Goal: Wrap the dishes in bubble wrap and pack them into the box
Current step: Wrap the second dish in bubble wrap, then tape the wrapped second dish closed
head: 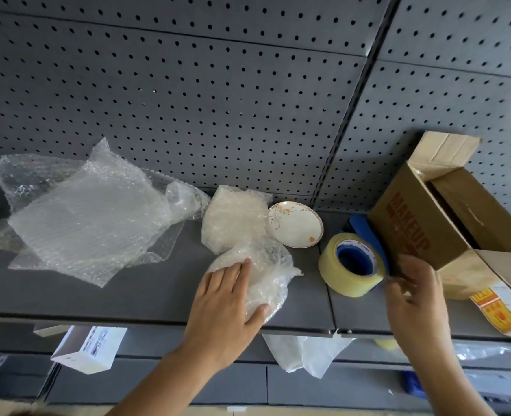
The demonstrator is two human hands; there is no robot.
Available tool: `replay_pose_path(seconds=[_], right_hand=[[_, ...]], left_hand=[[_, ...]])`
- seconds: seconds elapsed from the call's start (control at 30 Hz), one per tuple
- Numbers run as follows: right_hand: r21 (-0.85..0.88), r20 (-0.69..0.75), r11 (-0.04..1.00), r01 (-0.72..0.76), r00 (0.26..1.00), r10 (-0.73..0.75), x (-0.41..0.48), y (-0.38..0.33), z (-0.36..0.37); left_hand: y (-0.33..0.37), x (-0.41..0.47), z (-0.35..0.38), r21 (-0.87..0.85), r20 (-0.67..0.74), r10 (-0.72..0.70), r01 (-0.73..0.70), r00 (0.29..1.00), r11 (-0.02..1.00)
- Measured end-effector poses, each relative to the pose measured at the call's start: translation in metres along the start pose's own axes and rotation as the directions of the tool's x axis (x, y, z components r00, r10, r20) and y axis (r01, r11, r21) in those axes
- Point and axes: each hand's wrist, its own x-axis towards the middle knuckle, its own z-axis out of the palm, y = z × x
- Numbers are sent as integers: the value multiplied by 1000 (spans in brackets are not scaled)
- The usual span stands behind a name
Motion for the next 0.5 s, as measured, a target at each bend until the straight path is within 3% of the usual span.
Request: replay_pose_path(seconds=[0.1, 0.23, 0.33, 0.5], right_hand=[[-192, 152, 981, 12, 988, 17, 23, -6, 10], [-249, 266, 946, -209, 924, 274, 60, -12, 27], [-270, 259, 917, -294, 895, 363, 77, -4, 32], [-283, 225, 908, -308, 899, 375, 81, 3, 33]], left_hand=[[-2, 2, 0, -7, -11, 16, -16, 1000, 1000], [-3, 3, -1, -4, 11, 24, -24, 1000, 1000], [-4, 2, -2, -5, 9, 26, -26, 1000, 1000], [-6, 2, 0, -6, -2, 31, -31, 1000, 1000]])
